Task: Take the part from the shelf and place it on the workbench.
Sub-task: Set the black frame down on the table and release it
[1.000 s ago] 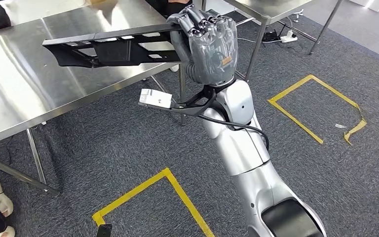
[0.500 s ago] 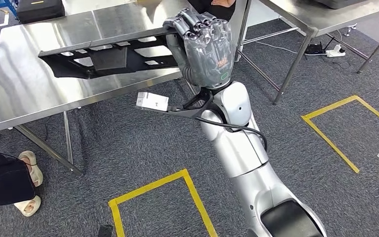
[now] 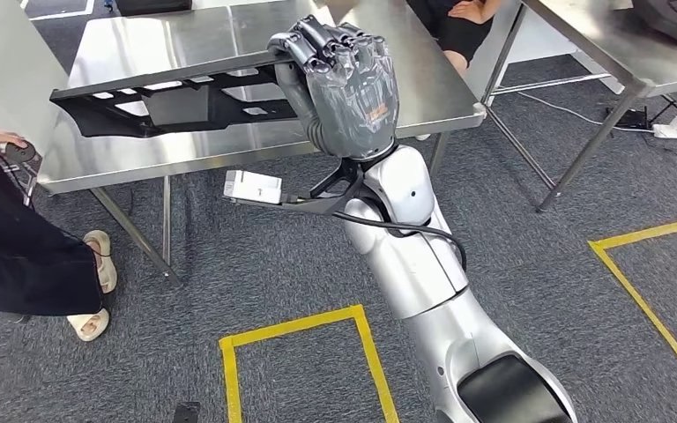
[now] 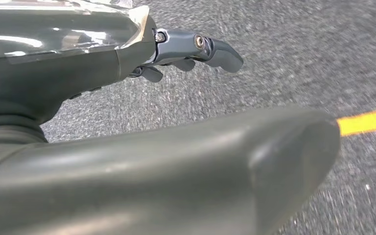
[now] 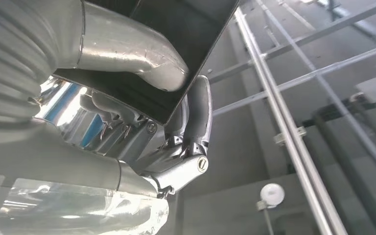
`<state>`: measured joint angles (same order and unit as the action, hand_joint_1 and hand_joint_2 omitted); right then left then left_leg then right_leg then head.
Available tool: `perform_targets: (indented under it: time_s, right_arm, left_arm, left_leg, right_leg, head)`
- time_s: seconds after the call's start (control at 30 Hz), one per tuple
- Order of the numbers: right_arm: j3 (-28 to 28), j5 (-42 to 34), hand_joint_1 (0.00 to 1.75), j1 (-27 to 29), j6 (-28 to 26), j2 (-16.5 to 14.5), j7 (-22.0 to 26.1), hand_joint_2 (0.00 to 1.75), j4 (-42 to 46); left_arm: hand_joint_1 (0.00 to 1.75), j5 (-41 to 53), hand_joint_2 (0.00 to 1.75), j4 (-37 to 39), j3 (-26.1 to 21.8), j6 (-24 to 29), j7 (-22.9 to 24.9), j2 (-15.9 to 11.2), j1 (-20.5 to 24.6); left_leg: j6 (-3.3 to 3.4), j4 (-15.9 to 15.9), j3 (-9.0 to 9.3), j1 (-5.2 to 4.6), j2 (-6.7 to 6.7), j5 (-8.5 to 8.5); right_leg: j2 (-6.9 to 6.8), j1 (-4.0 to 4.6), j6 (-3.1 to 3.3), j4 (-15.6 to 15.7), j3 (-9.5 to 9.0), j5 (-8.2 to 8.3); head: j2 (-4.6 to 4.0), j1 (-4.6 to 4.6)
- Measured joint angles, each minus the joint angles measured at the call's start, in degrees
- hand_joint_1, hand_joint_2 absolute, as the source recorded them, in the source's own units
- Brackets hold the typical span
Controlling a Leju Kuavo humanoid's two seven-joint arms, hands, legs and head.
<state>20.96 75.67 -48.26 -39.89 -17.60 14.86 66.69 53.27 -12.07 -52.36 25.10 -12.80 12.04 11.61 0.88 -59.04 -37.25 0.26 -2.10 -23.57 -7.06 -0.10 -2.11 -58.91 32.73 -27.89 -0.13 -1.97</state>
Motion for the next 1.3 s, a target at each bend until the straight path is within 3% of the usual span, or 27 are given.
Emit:
perform_targets:
  time_s: [0.07,0.13,0.2,0.23,0.27,0.33,0.4,0.47,0.5,0.57,0.63,0.7,0.73,0.77,0.83,0.9,1.0,1.07,1.13,1.2,1.23,1.27,1.3]
  right_arm:
    - [0.14,-0.05,1.75,-0.21,0.00,-0.01,-0.03,1.75,0.00]
    - [0.20,-0.18,1.75,-0.28,0.00,0.19,-0.10,1.75,-0.04]
    - [0.23,-0.40,1.75,-0.20,0.00,0.45,-0.18,1.75,-0.22]
    - [0.25,-0.58,1.75,-0.21,0.00,0.55,-0.20,1.75,-0.36]
    - [0.30,-0.86,1.75,-0.34,0.00,0.59,-0.24,1.75,-0.49]
    - [0.45,-1.40,1.75,-0.92,0.00,0.60,-0.44,1.75,-0.73]
    - [0.66,-1.67,1.75,-1.78,0.00,0.60,-1.16,1.75,-1.06]
    - [0.85,-1.69,1.75,-2.85,0.00,0.60,-2.34,1.75,-1.63]
    - [0.93,-1.68,1.75,-3.53,0.00,0.60,-2.91,1.75,-1.95]
    - [1.04,-1.68,1.75,-5.14,0.00,0.63,-3.90,1.75,-2.59]
    - [1.05,-1.79,1.75,-6.85,0.05,0.84,-4.71,1.75,-3.31]
    - [1.03,-1.85,1.75,-8.23,0.32,1.15,-5.43,1.75,-4.21]
    - [1.04,-1.78,1.75,-8.76,0.51,1.29,-5.71,1.75,-4.60]
    - [1.05,-1.64,1.75,-9.25,0.69,1.44,-5.99,1.75,-4.98]
    - [1.13,-1.26,1.75,-10.45,0.89,1.67,-6.51,1.75,-5.61]
    - [1.22,-1.02,1.75,-11.83,1.21,1.83,-7.20,1.75,-6.41]
    - [1.36,-1.32,1.75,-13.22,2.27,1.96,-7.98,1.75,-8.07]
    - [1.39,-1.51,1.75,-13.81,2.71,2.14,-8.16,1.75,-9.00]
    - [1.39,-1.62,1.75,-14.18,2.75,2.56,-8.24,1.75,-9.72]
    - [1.37,-1.71,1.75,-14.25,2.76,3.03,-8.33,1.75,-10.36]
    - [1.37,-1.74,1.75,-14.23,2.77,3.21,-8.36,1.75,-10.63]
    - [1.37,-1.80,1.75,-14.24,2.78,3.35,-8.38,1.75,-10.87]
    - [1.37,-1.93,1.75,-14.28,2.78,3.45,-8.39,1.75,-11.09]
  left_arm:
    - [0.00,0.05,0.00,0.00,0.00,0.03,0.01,0.01,0.04]
    - [0.00,0.13,0.00,0.00,0.02,0.04,0.04,0.07,0.20]
    - [0.00,0.19,0.00,0.00,0.04,-0.02,0.16,0.13,0.22]
    - [0.00,0.25,0.00,0.00,0.04,-0.08,0.27,0.14,0.20]
    - [0.00,0.35,0.00,0.00,0.06,-0.18,0.38,0.16,0.19]
    - [0.00,0.62,0.00,0.00,0.10,-0.40,0.52,0.20,0.21]
    - [0.00,0.82,0.00,0.00,0.14,-0.62,0.63,0.23,0.22]
    - [0.00,1.05,0.00,0.00,0.16,-0.87,0.75,0.24,0.16]
    - [0.00,1.16,0.00,0.00,0.18,-0.97,0.81,0.22,0.14]
    - [0.00,1.30,0.00,0.00,0.30,-1.05,0.91,0.22,0.17]
    - [0.00,1.38,0.00,0.00,0.47,-1.14,1.04,0.26,0.26]
    - [0.00,1.55,0.00,0.01,0.69,-1.33,1.26,0.31,0.29]
    - [0.00,1.65,0.00,0.01,0.79,-1.43,1.37,0.32,0.28]
    - [0.00,1.76,0.00,0.01,0.90,-1.57,1.49,0.30,0.28]
    - [0.00,1.93,0.00,0.01,1.14,-1.82,1.68,0.25,0.33]
    - [0.00,2.02,0.00,0.01,1.41,-2.02,1.85,0.25,0.39]
    - [0.00,2.04,0.00,0.01,1.55,-2.21,2.03,0.24,0.40]
    - [0.00,2.03,0.00,0.00,1.57,-2.26,2.11,0.23,0.47]
    - [0.00,2.03,0.00,0.00,1.60,-2.26,2.14,0.26,0.65]
    - [0.00,2.03,0.00,0.00,1.63,-2.27,2.15,0.32,0.74]
    - [0.00,2.03,0.00,0.00,1.63,-2.29,2.19,0.35,0.73]
    - [0.00,2.03,0.00,0.00,1.64,-2.36,2.24,0.37,0.73]
    - [0.00,2.03,0.00,0.00,1.66,-2.52,2.28,0.38,0.73]
  left_leg:
    - [0.73,0.29,0.16,0.27,1.45,0.25]
    - [1.18,0.33,0.12,0.36,2.90,0.33]
    - [1.32,0.30,0.10,0.34,4.65,0.34]
    - [1.31,0.27,0.11,0.34,5.54,0.34]
    - [1.28,0.23,0.13,0.36,6.42,0.35]
    - [1.06,0.09,0.09,0.36,7.99,0.35]
    - [0.51,0.03,-0.19,0.33,9.09,0.43]
    - [-0.19,0.23,-0.49,0.45,9.87,0.64]
    - [-0.49,0.13,-0.70,0.46,9.38,0.58]
    - [-1.00,-2.23,-1.99,0.32,6.40,-0.89]
    - [-1.40,-9.11,-5.29,0.38,3.19,-4.17]
    - [-1.74,-15.49,-8.51,0.61,2.41,-6.17]
    - [-1.84,-15.92,-8.80,0.72,2.28,-5.75]
    - [-1.87,-14.01,-7.86,0.83,2.09,-4.39]
    - [-1.75,-5.92,-3.34,0.92,1.11,-1.14]
    - [-1.29,-0.58,-0.26,0.65,0.47,0.04]
    - [-0.28,0.05,0.05,0.36,1.08,-0.12]
    - [0.49,0.40,0.27,0.55,1.48,0.10]
    - [1.00,0.53,0.34,0.65,1.93,0.20]
    - [1.17,0.52,0.34,0.64,2.59,0.18]
    - [1.18,0.51,0.35,0.65,2.94,0.16]
    - [1.15,0.50,0.38,0.68,3.28,0.10]
    - [1.06,0.49,0.42,0.74,3.62,-0.05]
  right_leg:
    - [2.94,-0.25,-0.13,-3.18,1.44,-1.74]
    - [6.05,-0.45,0.29,-10.43,5.05,-4.53]
    - [6.82,-0.45,0.21,-15.66,8.08,-5.62]
    - [6.94,-0.48,-0.12,-15.32,8.27,-4.90]
    - [7.16,-0.57,-0.56,-12.60,7.31,-3.38]
    - [8.83,-0.85,-1.18,-4.80,3.99,-0.02]
    - [10.08,-0.89,-0.91,-0.65,2.06,1.55]
    - [9.46,-0.73,-0.14,-0.33,1.88,1.77]
    - [8.97,-0.82,0.23,-0.19,1.81,1.92]
    - [7.82,-1.17,1.09,0.11,1.56,2.04]
    - [6.49,-1.09,1.70,0.18,1.37,1.88]
    - [4.97,-0.98,1.92,0.16,1.27,1.75]
    - [4.32,-0.97,1.95,0.15,1.21,1.69]
    - [3.83,-0.98,1.92,0.13,1.13,1.61]
    - [3.11,-0.83,1.60,0.09,0.96,1.35]
    - [2.56,-0.40,1.03,0.06,0.97,1.16]
    - [2.12,-0.18,0.18,0.25,0.94,1.07]
    - [3.73,-0.38,-0.14,-1.61,1.87,-0.05]
    - [6.01,-0.53,0.15,-8.27,5.13,-2.81]
    - [6.78,-0.53,0.22,-15.62,8.96,-4.99]
    - [6.86,-0.55,-0.08,-16.66,9.73,-4.89]
    - [6.88,-0.60,-0.54,-15.34,9.39,-3.91]
    - [6.88,-0.69,-1.07,-11.98,8.01,-2.31]
  head:
    - [0.00,0.13]
    - [0.00,0.33]
    - [0.00,0.47]
    - [0.00,0.50]
    - [0.00,0.52]
    - [0.00,0.57]
    - [0.00,0.53]
    - [0.00,0.52]
    - [0.00,0.52]
    - [0.00,0.23]
    - [0.00,-0.06]
    - [0.00,-0.09]
    - [0.00,-0.10]
    - [0.00,-0.09]
    - [0.00,-0.10]
    - [0.00,-0.02]
    - [0.00,0.09]
    - [0.00,0.16]
    - [0.00,0.33]
    - [0.00,0.42]
    - [0.00,0.44]
    - [0.00,0.46]
    - [0.00,0.50]
